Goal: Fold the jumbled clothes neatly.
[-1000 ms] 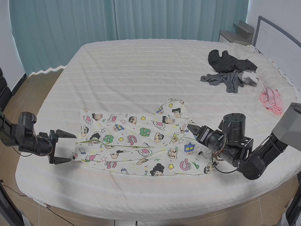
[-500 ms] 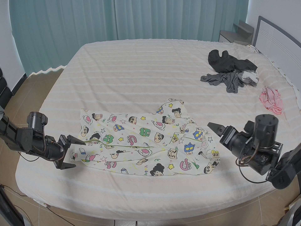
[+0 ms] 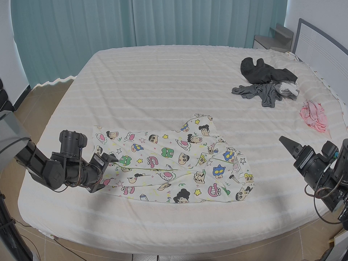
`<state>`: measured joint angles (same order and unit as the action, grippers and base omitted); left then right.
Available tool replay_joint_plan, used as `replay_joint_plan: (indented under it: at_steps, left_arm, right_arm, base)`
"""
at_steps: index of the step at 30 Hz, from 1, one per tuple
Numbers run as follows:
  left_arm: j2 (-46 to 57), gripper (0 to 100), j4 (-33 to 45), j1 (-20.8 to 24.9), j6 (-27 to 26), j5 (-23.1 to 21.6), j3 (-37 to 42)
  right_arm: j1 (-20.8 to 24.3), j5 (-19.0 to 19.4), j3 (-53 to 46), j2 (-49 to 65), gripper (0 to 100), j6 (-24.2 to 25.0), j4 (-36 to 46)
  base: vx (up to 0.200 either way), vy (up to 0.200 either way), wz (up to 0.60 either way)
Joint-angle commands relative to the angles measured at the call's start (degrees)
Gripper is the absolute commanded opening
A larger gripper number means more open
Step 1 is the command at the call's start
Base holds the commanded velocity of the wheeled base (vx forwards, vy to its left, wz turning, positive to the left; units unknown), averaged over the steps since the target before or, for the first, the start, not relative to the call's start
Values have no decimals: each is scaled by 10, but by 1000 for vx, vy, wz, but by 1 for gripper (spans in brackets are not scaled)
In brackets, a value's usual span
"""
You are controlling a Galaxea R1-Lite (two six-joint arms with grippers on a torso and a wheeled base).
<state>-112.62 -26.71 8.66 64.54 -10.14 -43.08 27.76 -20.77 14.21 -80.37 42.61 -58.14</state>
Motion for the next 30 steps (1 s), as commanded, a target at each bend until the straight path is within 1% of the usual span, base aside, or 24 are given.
replay_joint_plan:
  at_steps: [1,6,9,14,20,21,22,26,30]
  left_arm:
    - [-49,100,-23,16,4,20,2]
    - [-52,100,-31,17,5,21,3]
    - [-59,100,-32,22,9,28,-1]
    - [-72,100,-33,29,9,34,-6]
    - [-118,100,-92,25,5,86,-35]
    - [-118,100,-92,25,5,86,-35]
    - [-128,100,-113,22,3,97,-41]
    - [-124,100,-123,22,2,97,-46]
    - [-113,100,-122,23,-9,99,-68]
  right_arm:
    - [0,-16,-17,43,100,-29,-1]
    - [11,-14,-17,71,100,-33,0]
    - [19,-14,-18,72,100,-33,0]
    - [19,-14,-19,71,100,-31,0]
    - [24,-13,-19,72,100,-31,0]
    - [24,-13,-19,72,100,-31,0]
    - [25,-13,-19,72,100,-31,0]
    - [25,-13,-20,72,100,-31,0]
    - [26,-13,-19,72,100,-30,0]
  base:
    - [0,0,0]
    - [0,0,0]
    - [0,0,0]
    - [0,0,0]
    - [0,0,0]
    - [0,0,0]
    - [0,0,0]
    - [0,0,0]
    - [0,0,0]
